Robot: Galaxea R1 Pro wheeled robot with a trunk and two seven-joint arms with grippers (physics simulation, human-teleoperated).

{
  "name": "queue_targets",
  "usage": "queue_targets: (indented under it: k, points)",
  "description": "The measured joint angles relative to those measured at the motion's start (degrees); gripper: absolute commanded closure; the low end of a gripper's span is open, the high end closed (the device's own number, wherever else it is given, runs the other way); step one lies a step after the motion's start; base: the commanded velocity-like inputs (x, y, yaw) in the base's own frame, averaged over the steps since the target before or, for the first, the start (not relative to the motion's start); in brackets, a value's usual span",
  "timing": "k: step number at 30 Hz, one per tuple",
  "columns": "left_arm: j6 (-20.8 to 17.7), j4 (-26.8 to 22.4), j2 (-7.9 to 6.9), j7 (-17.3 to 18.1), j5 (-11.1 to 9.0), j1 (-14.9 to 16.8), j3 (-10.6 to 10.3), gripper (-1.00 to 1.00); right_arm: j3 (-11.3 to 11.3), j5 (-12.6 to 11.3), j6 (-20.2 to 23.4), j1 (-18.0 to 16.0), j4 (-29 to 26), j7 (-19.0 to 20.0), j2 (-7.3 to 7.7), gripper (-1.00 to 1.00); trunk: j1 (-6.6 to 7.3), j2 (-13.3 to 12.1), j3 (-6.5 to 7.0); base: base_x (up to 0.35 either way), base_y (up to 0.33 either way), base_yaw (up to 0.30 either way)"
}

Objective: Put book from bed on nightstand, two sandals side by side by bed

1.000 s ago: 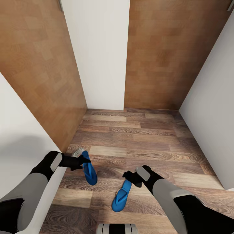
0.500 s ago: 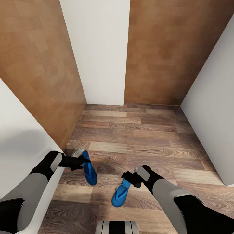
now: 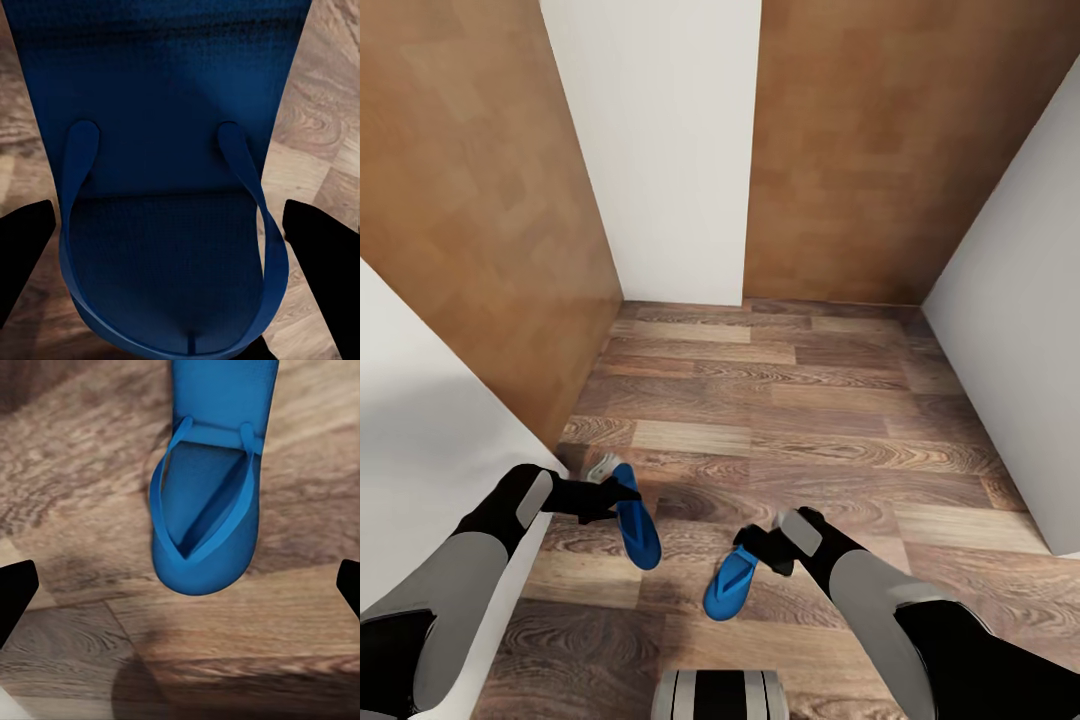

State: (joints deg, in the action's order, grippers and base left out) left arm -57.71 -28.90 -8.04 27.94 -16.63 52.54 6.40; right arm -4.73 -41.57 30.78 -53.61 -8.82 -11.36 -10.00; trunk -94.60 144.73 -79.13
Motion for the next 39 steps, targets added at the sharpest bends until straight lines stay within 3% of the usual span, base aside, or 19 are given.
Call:
queue_targets:
  k: [3, 12, 23, 25, 31, 38, 39]
  points:
    - [0.0, 0.0, -0.02, 1.1, 0.0, 0.0, 0.0, 1.00, 0.0, 0.0, 0.0, 0.0, -0.3, 0.0, 0.00, -1.00, -0.08, 0.0, -0.66, 0.000, 0.000, 0.000]
    - [-0.2, -0.1, -0.06, 4.8, 0.0, 0.0, 0.0, 1.00, -0.1, 0.0, -0.3, 0.0, -2.6, 0.1, 0.00, -1.00, -0.07, 0.0, -0.67, 0.000, 0.000, 0.000]
    - [-0.5, -0.1, -0.57, 13.7, 0.1, 0.0, 0.0, 1.00, -0.2, 0.0, -2.0, 0.0, -2.8, 0.3, 0.00, -1.00, -0.07, 0.0, -0.67, 0.000, 0.000, 0.000]
    - [-0.6, -0.1, -0.85, 17.7, 0.0, -0.2, 0.0, 1.00, -0.3, 0.0, -2.0, 0.0, -2.8, 0.4, 0.00, -1.00, -0.07, 0.0, -0.67, 0.000, 0.000, 0.000]
    - [1.0, -0.2, -1.63, 35.7, 0.6, -2.0, 0.1, 1.00, -0.4, 0.0, -2.0, 0.0, -2.8, 0.7, 0.00, -1.00, -0.07, 0.0, -0.67, 0.000, 0.000, 0.000]
    - [6.3, -2.1, -1.75, 49.9, 1.8, -4.6, 0.1, 1.00, -0.4, 0.0, -2.0, 0.0, -2.8, 1.5, 0.00, -1.00, -0.07, 0.0, -0.67, 0.000, 0.000, 0.000]
    - [6.6, -2.5, -1.76, 50.7, 2.2, -4.9, 0.1, 1.00, -0.4, 0.0, -2.0, 0.0, -2.8, 1.7, 0.00, -1.00, -0.07, 0.0, -0.67, 0.000, 0.000, 0.000]
